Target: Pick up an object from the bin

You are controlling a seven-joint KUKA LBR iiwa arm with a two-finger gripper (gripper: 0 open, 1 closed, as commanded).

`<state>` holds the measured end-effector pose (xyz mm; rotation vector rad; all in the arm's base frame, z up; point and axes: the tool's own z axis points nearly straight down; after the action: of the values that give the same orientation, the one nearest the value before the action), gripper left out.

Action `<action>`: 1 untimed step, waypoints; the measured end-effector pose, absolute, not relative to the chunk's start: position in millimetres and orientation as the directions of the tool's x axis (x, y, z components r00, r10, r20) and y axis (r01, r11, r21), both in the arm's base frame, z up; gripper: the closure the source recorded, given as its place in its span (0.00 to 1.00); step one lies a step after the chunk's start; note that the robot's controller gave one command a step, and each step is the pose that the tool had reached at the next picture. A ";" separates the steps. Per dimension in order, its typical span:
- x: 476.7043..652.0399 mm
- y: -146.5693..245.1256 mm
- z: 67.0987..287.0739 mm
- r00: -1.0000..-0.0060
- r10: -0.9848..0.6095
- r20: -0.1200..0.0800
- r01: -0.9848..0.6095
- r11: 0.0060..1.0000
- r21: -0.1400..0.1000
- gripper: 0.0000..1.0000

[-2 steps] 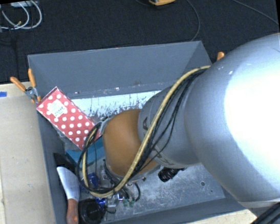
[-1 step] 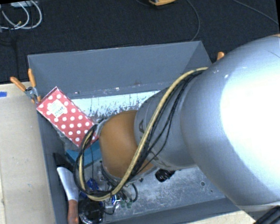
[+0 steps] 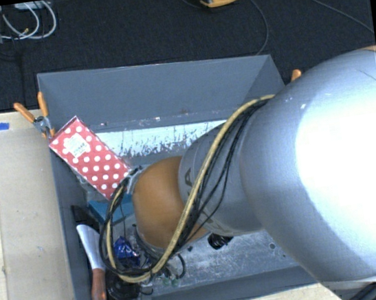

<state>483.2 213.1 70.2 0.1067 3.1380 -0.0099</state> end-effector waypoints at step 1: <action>489.8 210.2 124.6 -0.999 0.040 0.013 0.040 0.999 -0.010 0.00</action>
Offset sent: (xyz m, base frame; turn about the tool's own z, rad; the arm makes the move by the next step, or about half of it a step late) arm 0.0057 -0.0136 0.0237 -0.0227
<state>489.8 210.2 124.6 0.0633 3.1537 -0.0156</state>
